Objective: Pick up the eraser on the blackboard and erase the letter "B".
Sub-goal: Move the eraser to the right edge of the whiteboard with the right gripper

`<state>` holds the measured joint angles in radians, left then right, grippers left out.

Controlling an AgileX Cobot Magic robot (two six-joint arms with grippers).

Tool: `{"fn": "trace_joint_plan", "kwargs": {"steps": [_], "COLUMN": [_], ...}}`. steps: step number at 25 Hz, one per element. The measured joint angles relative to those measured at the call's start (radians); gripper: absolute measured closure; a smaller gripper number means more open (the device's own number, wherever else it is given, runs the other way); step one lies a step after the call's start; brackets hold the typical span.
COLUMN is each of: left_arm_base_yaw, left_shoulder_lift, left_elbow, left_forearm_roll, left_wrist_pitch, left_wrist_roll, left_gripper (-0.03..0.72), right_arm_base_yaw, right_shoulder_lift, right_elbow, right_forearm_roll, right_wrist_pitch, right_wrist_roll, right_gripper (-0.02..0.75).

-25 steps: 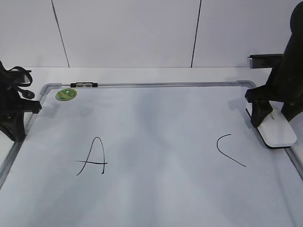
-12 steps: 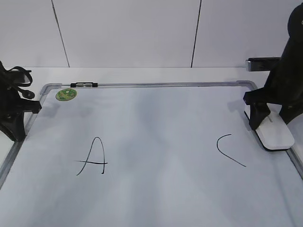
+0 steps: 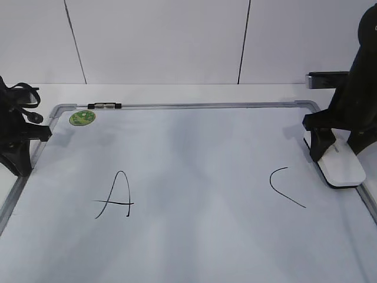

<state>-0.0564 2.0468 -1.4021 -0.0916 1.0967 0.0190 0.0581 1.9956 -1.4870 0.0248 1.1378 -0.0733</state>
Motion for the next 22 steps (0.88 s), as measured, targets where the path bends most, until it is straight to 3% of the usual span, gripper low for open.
{"fn": "trace_joint_plan", "kwargs": {"steps": [11,17,22], "left_arm_base_yaw": [0.0,0.0,0.0], "left_shoulder_lift": [0.0,0.0,0.0], "left_elbow": [0.0,-0.002,-0.002], "left_forearm_roll": [0.0,0.0,0.0], "left_wrist_pitch": [0.002,0.004,0.004], "left_wrist_roll": [0.0,0.0,0.0], "left_gripper": [0.669,0.669,0.669], "right_arm_base_yaw": [0.0,0.0,0.0], "right_shoulder_lift": [0.0,0.0,0.0], "right_elbow": [0.0,0.0,0.0], "right_forearm_roll": [-0.013,-0.011,-0.011], "right_wrist_pitch": [0.011,0.011,0.023], "right_wrist_roll": [0.0,0.0,0.0], "right_gripper": [0.176,0.104,0.097]}}
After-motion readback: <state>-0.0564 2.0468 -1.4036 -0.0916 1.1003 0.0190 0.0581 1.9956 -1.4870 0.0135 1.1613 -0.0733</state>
